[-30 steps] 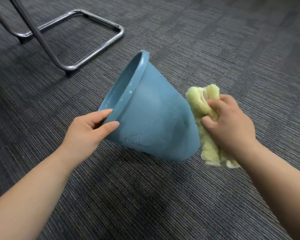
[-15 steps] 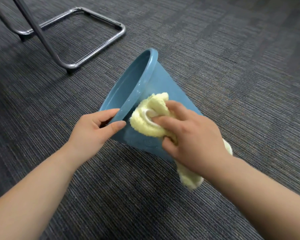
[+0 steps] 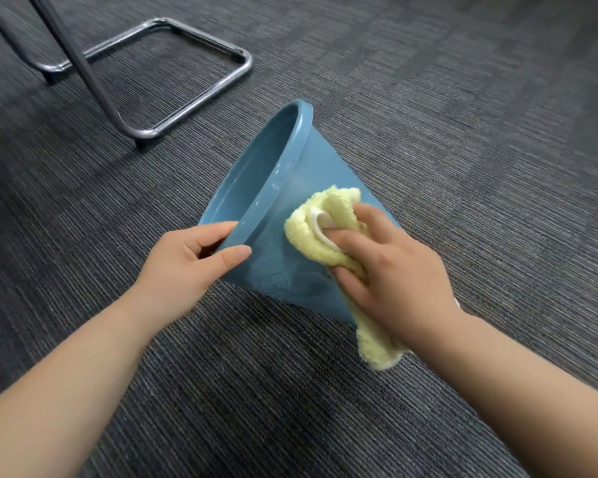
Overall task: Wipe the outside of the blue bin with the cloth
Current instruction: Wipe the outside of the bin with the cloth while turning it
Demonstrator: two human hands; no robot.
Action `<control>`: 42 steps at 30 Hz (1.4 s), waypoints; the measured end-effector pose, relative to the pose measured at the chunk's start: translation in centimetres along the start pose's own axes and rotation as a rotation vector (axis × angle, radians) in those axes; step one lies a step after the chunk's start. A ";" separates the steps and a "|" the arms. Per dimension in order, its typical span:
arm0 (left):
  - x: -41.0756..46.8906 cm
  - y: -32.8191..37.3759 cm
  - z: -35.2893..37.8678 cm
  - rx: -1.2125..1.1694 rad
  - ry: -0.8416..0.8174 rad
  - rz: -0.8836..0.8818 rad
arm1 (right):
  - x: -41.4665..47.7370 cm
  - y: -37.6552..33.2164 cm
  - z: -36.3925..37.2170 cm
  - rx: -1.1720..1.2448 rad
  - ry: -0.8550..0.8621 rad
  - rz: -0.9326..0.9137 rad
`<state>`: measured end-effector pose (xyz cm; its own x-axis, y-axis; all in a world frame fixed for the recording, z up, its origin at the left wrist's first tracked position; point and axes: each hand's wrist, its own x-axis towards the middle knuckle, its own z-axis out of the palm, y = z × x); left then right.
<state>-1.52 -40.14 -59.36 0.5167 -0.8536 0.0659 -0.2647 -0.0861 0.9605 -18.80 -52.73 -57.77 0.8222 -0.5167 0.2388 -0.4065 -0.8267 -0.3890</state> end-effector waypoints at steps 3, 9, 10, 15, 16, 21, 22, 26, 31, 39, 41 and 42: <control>0.0 0.0 -0.1 -0.021 -0.003 -0.012 | 0.1 1.1 -0.1 -0.004 0.018 0.019; 0.0 -0.2 -0.1 0.035 0.007 0.009 | -0.1 4.0 0.8 -0.041 -0.014 0.288; 0.0 -0.2 0.0 0.046 0.009 0.010 | -0.3 3.8 0.7 -0.040 0.003 0.274; 0.1 -0.1 0.0 0.068 0.020 0.009 | -1.2 1.1 0.5 -0.013 0.003 0.047; 0.1 -0.1 -0.1 0.067 0.020 0.002 | -1.3 0.8 0.6 -0.013 -0.008 0.015; 0.0 -0.4 -0.4 0.041 0.032 -0.010 | -1.1 3.3 1.2 -0.024 -0.003 0.134; 0.0 -0.5 -0.4 0.045 0.040 -0.008 | -1.3 4.1 1.5 -0.043 -0.015 0.210; 0.1 -0.7 -0.4 0.062 0.055 -0.003 | -1.9 4.6 1.8 -0.088 -0.040 0.282; 0.3 -0.8 -0.5 0.085 0.073 0.001 | -2.9 2.1 2.0 -0.061 -0.096 -0.001; 0.1 -1.3 -0.9 0.062 0.108 -0.029 | -3.1 5.0 2.6 -0.074 -0.147 0.171; 0.1 -1.3 -0.8 0.067 0.123 -0.033 | -3.4 5.9 3.0 -0.104 -0.144 0.256; 0.2 -1.4 -0.8 0.063 0.130 -0.035 | -3.5 5.8 3.0 -0.104 -0.140 0.248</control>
<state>-0.41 -39.80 -60.45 0.6263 -0.7764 0.0705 -0.2932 -0.1508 0.9441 -22.83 -55.10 -63.53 0.7364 -0.6762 0.0203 -0.6348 -0.7011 -0.3249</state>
